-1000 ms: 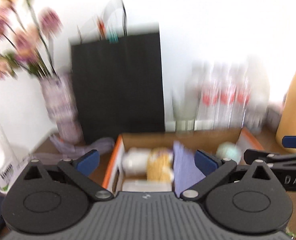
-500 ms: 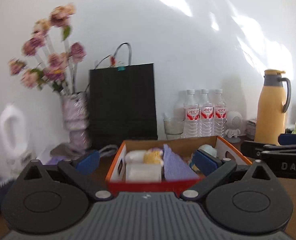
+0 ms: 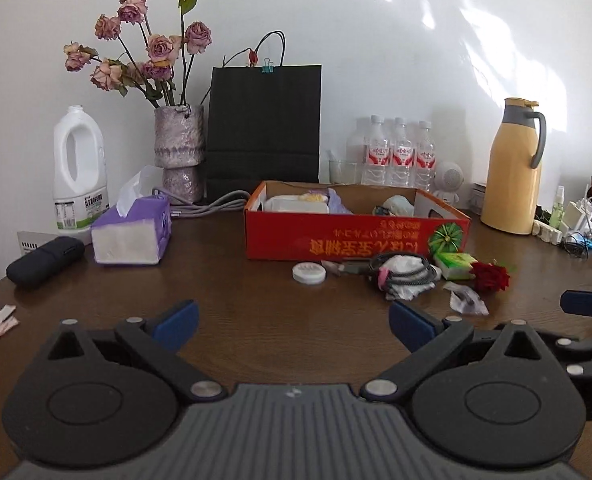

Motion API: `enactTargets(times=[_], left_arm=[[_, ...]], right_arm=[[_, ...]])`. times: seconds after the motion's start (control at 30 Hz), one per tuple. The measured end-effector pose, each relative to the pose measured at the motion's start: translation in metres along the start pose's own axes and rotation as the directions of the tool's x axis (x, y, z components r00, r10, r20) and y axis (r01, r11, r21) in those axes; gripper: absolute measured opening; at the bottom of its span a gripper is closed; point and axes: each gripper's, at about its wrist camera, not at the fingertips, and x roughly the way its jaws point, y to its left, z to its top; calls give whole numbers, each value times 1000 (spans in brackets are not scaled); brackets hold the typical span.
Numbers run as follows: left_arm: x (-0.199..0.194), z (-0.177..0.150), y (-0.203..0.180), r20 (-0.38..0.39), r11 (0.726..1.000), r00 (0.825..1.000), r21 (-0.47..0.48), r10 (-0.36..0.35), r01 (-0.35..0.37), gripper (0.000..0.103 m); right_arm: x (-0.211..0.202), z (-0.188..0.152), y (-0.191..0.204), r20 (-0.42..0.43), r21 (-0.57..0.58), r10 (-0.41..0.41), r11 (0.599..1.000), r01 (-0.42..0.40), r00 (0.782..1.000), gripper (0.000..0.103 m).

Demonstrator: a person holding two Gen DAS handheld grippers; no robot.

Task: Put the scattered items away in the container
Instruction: 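Grasp the round white tin with the left tool while the right tool grasps a clear wrapper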

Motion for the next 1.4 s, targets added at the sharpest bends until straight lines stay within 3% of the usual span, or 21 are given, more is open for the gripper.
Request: enactTargets(times=[0.13,0.23,0.3,0.4,0.47,0.57,0.63,0.7,0.93,1.03,1.07,1.17,1.23,1.4], left_arm=[[44,22,6,-34,994,999,108,8,-4,101],[90,37,5,-69,978,996,196,-57,69,85],[125,46,-1,-127,959,985,242,-118,146,81],[173,50,-13,-203,933,968,295,-148,204,65],[198,49,-15,-245,933,958,286,-148,217,57],[224,41,-11,-331,935,927,236,-179,264,49],[228,39,0,-328,945,922,180,-204,273,43],[227,41,10,-342,950,914,141,-218,279,40],[201,42,48,-273,975,946,87,-173,204,40],[199,48,57,-235,984,960,61,-151,169,40],[200,49,60,-230,985,962,49,-148,164,40],[202,53,67,-209,990,969,29,-130,139,40],[201,57,73,-189,992,974,10,-124,128,40],[194,63,80,-158,995,983,-22,-95,92,40]], right_arm=[[32,25,-8,1,-59,9,998,-9,1000,94],[70,48,-17,-15,-79,30,996,-31,999,87],[96,62,-20,-38,-98,46,994,-49,998,71],[124,79,-24,-56,-89,72,993,-77,996,69],[141,87,-24,-80,-91,95,991,-102,992,69],[171,94,-15,-151,-137,125,980,-146,981,67],[191,95,-8,-197,-151,166,969,-198,966,65],[210,97,-8,-232,-108,223,961,-253,947,56],[261,89,11,-357,-155,185,955,-253,916,51],[273,78,20,-391,-160,177,953,-256,903,37],[273,77,20,-385,-148,189,953,-263,903,23],[273,78,31,-395,-159,211,943,-293,894,14],[270,76,43,-389,-190,246,922,-339,888,13],[244,87,58,-289,-192,282,919,-344,915,10]])
